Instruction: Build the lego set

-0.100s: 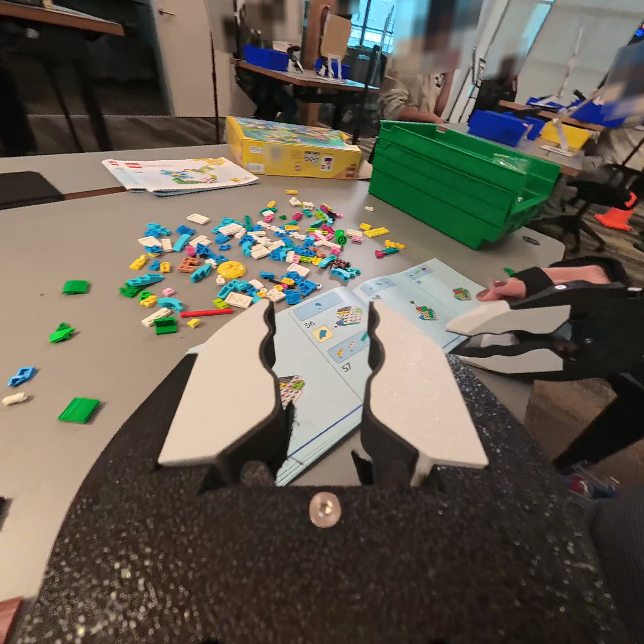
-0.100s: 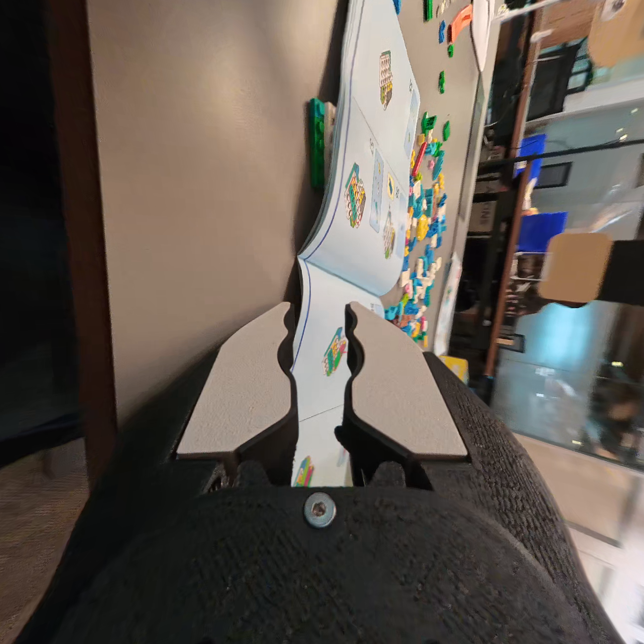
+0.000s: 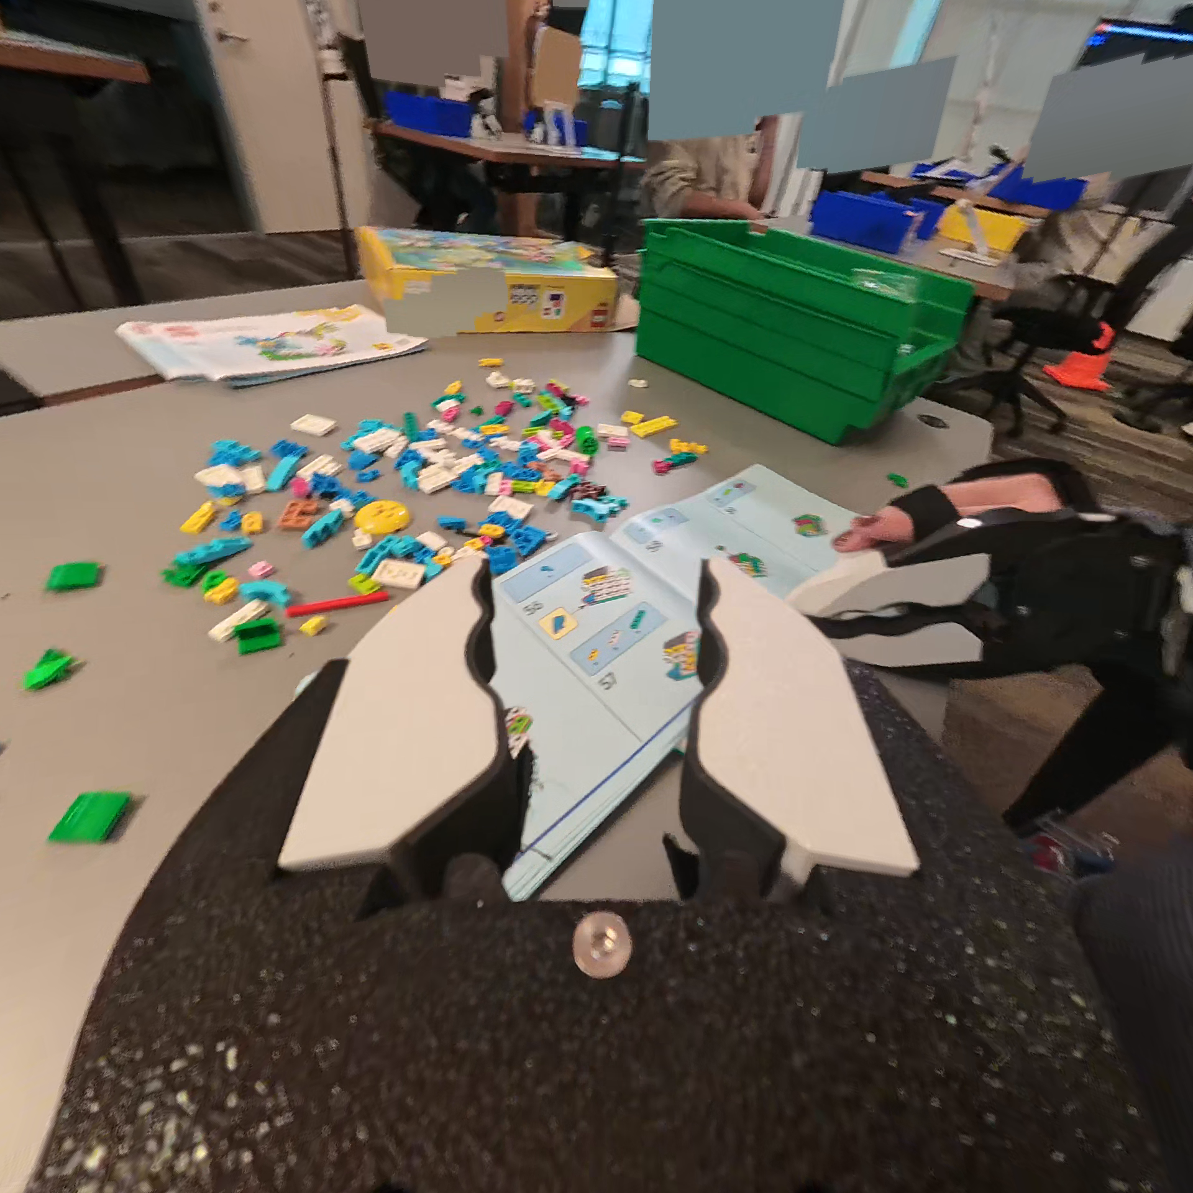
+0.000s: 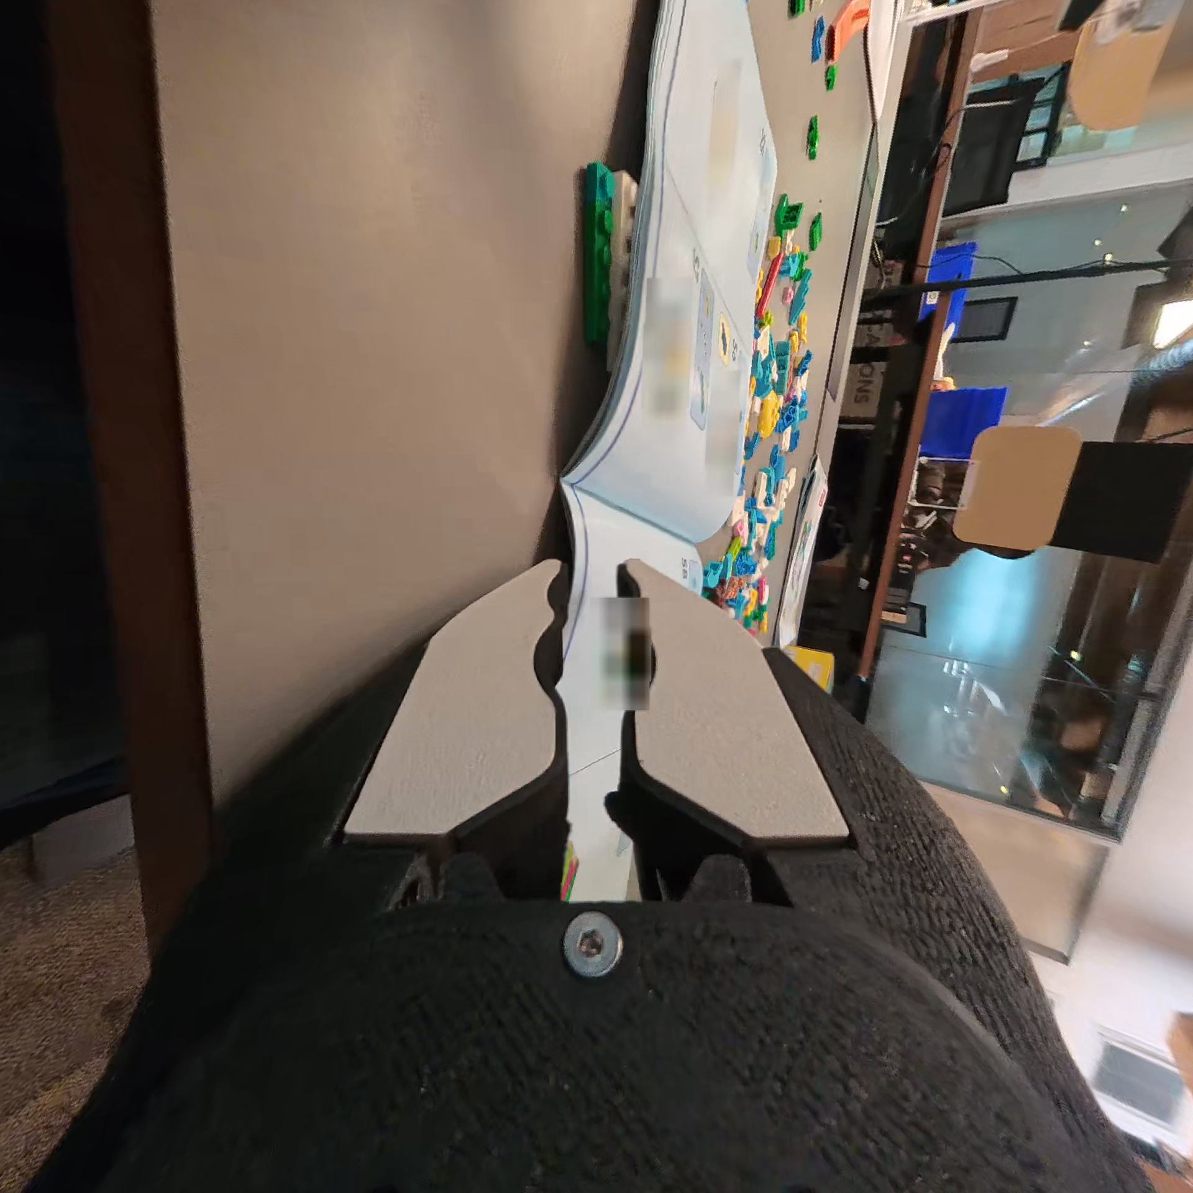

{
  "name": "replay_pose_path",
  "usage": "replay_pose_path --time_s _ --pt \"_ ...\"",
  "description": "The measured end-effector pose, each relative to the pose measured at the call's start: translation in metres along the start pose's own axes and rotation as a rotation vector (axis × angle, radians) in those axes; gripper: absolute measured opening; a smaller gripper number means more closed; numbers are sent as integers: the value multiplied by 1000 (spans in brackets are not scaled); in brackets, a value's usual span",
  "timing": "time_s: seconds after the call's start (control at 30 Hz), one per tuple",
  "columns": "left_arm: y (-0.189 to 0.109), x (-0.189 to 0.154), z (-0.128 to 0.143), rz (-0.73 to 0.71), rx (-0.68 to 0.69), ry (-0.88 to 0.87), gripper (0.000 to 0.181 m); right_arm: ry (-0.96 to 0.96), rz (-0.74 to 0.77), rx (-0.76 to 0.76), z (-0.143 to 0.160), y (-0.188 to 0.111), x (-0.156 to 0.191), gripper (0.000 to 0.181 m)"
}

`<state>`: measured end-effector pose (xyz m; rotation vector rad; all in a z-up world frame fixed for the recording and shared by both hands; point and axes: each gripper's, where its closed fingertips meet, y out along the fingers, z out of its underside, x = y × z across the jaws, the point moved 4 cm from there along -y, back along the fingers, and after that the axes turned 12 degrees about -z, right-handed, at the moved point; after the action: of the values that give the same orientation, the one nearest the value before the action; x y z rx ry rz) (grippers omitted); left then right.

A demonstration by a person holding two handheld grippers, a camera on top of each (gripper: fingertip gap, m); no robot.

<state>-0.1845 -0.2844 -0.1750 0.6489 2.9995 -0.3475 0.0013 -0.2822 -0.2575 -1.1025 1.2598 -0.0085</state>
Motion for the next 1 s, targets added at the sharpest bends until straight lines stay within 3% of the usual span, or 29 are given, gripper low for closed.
replay_pose_path --time_s 0.17,0.37,0.5,0.63,0.83,1.0 --pt "3 -30 8 131 35 186 92 27 84 35 6 0 -7 2" --pt "23 -43 47 18 289 658 92 256 190 -95 7 -19 -36 0" --pt "36 -49 62 -34 357 857 77 374 231 -154 10 -26 -49 0" --pt "40 -56 53 -123 208 1064 46 423 256 -182 12 -31 -55 0" --pt "43 -70 50 -64 161 1004 48 504 280 -220 17 -38 -61 0" --pt "50 -85 51 -49 196 952 67 510 294 -234 14 -41 -64 0"
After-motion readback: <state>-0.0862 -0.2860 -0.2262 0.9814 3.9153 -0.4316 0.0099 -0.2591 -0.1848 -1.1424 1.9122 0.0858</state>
